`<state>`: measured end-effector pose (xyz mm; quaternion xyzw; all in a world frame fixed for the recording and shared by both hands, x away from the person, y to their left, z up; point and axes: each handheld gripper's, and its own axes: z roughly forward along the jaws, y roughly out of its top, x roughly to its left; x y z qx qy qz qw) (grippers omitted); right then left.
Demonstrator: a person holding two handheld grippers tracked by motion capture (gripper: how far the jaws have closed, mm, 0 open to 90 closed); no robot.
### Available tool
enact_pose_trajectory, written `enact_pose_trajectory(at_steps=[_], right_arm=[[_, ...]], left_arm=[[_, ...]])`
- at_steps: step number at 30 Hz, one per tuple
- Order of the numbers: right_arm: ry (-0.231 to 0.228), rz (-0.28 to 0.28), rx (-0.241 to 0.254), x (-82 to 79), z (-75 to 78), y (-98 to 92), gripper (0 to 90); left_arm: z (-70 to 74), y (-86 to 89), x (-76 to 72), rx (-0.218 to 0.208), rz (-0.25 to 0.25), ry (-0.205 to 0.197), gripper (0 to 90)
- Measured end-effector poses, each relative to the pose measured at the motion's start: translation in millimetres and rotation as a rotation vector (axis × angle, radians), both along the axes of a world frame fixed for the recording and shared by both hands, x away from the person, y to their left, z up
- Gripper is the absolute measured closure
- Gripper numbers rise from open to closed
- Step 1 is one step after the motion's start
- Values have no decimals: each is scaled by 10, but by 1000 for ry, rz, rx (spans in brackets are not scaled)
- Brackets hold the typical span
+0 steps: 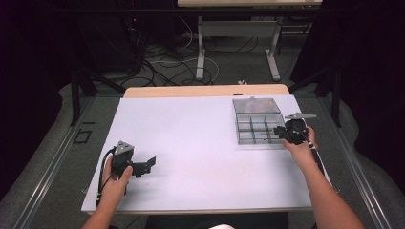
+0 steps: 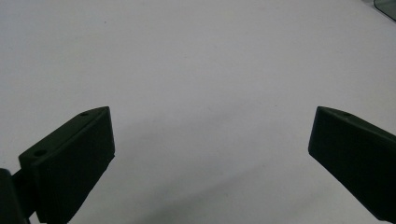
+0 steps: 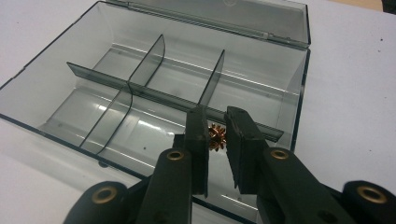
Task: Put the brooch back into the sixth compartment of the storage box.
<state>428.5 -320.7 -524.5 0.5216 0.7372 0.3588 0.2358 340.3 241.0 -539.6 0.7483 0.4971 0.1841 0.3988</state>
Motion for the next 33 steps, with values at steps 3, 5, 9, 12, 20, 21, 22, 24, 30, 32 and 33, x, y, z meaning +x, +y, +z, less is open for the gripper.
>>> enact_pose_trajectory(at_steps=[3,5,9,12,20,21,22,24,30,32,33], right_arm=[[0,-1,2,2,-3,-3,793],[1,0,3,2,-4,-3,792],[-2,2,3,5,-4,-5,783],[-8,-2,5,8,-3,-9,766],[-24,-7,20,-7,23,-23,679],[-25,-4,23,-10,25,-22,664],[-23,-6,28,-12,25,-13,647],[-23,-4,35,-19,26,0,618],[-29,6,39,-45,57,39,560],[-26,14,47,-51,71,59,546],[-24,20,51,-54,77,72,525]], left_arm=[[0,0,0,0,0,0,6],[1,0,-1,0,0,0,6],[1,-1,-1,1,0,0,6],[-1,0,-1,0,1,0,6],[-5,-5,3,5,0,-1,6],[-6,-6,3,3,2,0,6],[-6,-6,3,1,3,1,6],[2,4,3,2,-3,11,6],[-7,2,10,-1,6,3,6],[-8,-2,8,-1,5,3,6],[-7,-2,7,-1,5,3,6]])
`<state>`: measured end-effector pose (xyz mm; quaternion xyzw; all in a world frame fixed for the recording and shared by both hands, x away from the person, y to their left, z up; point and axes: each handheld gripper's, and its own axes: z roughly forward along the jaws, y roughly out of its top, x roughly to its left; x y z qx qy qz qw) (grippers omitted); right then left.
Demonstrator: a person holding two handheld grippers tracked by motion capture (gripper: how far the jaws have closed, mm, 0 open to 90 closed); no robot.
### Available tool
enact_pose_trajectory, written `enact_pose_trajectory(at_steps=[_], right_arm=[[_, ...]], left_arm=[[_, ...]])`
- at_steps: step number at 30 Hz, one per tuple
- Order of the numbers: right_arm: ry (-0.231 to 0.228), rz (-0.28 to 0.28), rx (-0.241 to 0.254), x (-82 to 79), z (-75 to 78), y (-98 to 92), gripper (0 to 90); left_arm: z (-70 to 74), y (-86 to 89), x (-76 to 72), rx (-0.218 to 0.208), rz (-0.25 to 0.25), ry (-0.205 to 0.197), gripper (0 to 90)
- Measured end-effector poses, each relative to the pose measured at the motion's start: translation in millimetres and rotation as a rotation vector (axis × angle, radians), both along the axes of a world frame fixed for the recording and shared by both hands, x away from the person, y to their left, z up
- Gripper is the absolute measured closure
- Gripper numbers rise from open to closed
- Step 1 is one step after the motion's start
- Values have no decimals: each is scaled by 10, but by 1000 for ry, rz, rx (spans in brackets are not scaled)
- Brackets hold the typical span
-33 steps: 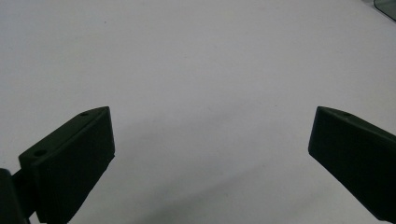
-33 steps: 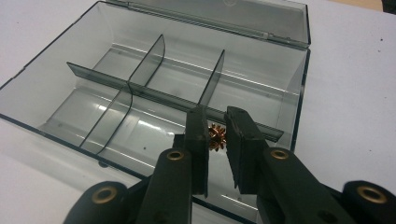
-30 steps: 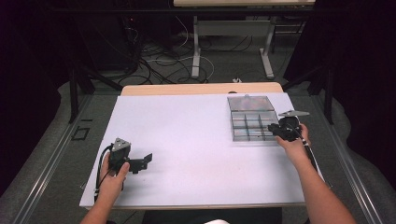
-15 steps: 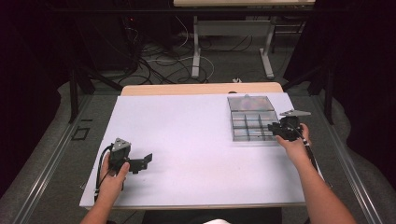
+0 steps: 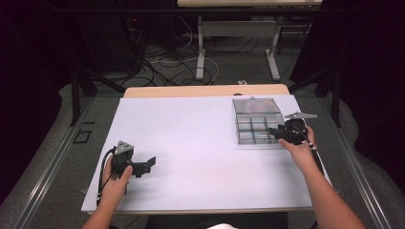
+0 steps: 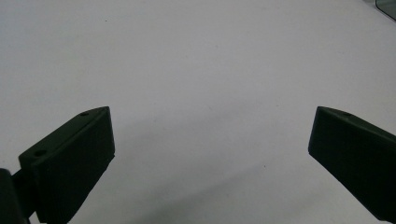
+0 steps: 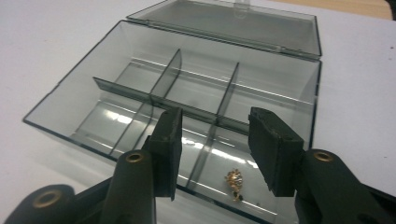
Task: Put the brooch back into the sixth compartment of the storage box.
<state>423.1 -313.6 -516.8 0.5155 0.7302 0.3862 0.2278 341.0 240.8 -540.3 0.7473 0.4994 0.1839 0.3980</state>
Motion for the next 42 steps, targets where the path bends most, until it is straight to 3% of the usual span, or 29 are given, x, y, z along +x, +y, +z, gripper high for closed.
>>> enact_pose_trajectory(at_steps=[6,12,17,26,30,35,39,42], right_arm=[[-35,13,-3,-51,54,68,494],[-29,30,18,-129,87,130,465],[-36,42,43,-214,149,193,335],[-45,86,17,-365,223,232,172],[-42,85,31,-445,220,224,152],[-54,57,5,-534,215,180,140],[-63,42,9,-607,220,131,21],[-66,42,12,-667,223,102,15]], left_arm=[[6,2,-3,-4,-2,-2,6],[9,4,-7,1,-6,8,6],[4,3,-5,-6,4,-2,6],[3,5,-7,-5,4,-2,6],[1,6,-6,-5,4,-1,7],[0,4,-4,-4,2,0,6],[1,3,-7,-5,5,-2,7],[6,6,-9,-2,1,4,6]])
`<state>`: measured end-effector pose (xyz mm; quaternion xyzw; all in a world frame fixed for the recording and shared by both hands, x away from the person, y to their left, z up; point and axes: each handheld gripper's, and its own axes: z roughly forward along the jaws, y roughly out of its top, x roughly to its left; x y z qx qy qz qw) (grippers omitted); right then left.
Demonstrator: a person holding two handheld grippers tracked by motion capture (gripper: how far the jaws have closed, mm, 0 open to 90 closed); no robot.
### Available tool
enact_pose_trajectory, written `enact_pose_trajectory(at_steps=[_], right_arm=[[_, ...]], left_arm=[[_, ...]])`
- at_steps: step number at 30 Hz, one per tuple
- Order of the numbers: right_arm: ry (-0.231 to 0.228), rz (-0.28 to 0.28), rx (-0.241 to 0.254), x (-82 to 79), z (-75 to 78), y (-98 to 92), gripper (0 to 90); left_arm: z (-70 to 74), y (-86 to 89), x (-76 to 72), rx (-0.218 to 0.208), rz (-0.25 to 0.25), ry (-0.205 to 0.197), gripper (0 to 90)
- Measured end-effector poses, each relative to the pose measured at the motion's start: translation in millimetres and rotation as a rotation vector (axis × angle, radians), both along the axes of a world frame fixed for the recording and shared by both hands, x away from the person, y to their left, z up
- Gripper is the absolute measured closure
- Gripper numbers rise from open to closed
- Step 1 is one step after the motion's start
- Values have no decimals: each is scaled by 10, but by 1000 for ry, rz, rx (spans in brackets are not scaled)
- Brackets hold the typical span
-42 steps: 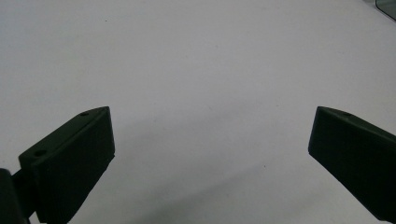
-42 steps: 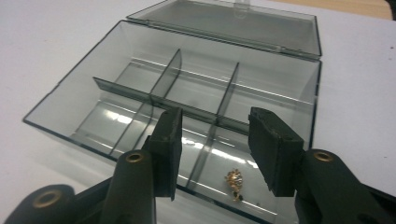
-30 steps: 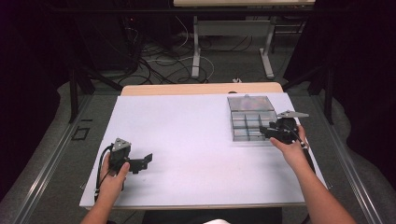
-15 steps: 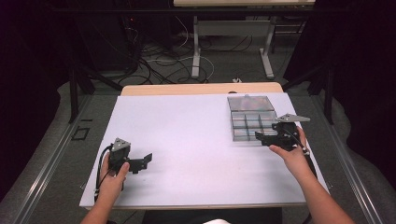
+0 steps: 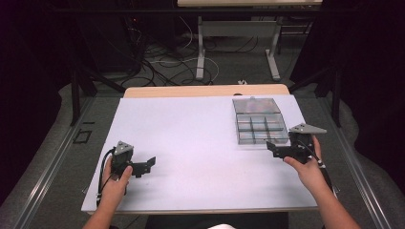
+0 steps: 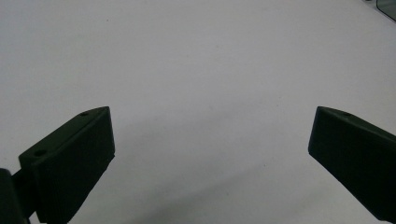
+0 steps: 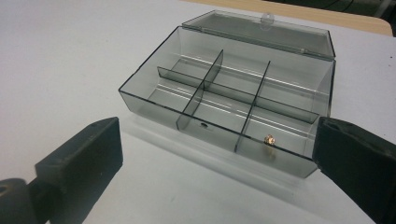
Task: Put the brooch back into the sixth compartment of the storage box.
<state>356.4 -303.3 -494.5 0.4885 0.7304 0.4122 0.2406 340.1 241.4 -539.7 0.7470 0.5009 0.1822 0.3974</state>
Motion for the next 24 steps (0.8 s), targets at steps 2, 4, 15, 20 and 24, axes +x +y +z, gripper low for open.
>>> enact_pose_trajectory(at_steps=[2,4,15,20,24], right_arm=[[-1,0,9,-46,2,-9,4],[-2,2,14,-92,8,-25,0],[-21,1,17,-323,5,-100,0],[-23,-7,23,-365,-34,-148,0],[-8,-2,9,-399,-94,-176,0]], left_arm=[[0,-1,-1,0,0,-1,6],[1,-1,-2,2,-1,1,6],[-2,-6,-7,-1,3,-4,6],[-1,-7,-8,-1,2,-6,7],[5,1,-7,4,-4,4,7]])
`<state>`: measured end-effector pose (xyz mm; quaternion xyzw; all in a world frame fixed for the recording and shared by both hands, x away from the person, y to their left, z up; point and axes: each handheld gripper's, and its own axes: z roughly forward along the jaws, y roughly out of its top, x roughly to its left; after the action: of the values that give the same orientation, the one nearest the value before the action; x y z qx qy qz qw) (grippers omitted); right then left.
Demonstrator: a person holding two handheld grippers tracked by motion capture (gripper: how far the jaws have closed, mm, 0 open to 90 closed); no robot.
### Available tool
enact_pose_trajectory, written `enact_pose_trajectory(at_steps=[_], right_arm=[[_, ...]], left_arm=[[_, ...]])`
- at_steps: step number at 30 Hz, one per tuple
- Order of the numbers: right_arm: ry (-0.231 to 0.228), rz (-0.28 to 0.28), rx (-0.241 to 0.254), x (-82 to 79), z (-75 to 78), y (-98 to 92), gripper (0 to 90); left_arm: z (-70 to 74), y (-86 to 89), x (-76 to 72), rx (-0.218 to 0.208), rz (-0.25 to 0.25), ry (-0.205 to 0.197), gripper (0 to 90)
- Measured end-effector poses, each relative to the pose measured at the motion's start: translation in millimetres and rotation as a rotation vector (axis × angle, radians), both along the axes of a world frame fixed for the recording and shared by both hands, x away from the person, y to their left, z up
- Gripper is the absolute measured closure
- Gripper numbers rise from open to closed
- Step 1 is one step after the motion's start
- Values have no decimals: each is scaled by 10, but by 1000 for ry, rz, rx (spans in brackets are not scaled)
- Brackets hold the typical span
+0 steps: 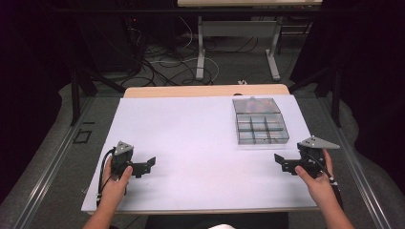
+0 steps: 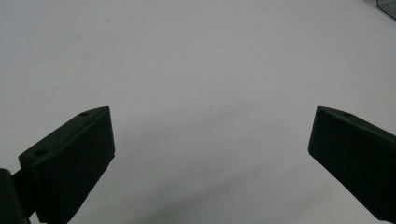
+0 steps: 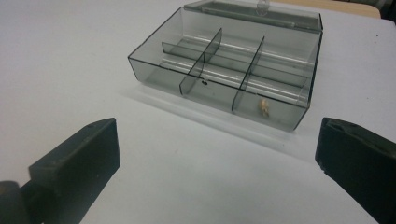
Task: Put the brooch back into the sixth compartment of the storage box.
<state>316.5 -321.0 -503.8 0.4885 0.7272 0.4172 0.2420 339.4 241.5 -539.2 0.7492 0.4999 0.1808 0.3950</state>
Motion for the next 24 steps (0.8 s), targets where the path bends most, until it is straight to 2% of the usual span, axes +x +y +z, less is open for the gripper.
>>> enact_pose_trajectory(at_steps=[3,10,21,24], right_arm=[[2,-4,-14,-20,-52,-28,0],[4,-17,-10,-66,-172,-93,0],[37,-41,-10,-92,-335,-233,0],[43,-38,-24,-87,-360,-276,0]], left_arm=[[1,-2,0,2,-2,1,7],[2,-3,-1,3,-3,0,6],[8,8,-1,2,-4,5,7],[6,5,0,-1,2,2,7]])
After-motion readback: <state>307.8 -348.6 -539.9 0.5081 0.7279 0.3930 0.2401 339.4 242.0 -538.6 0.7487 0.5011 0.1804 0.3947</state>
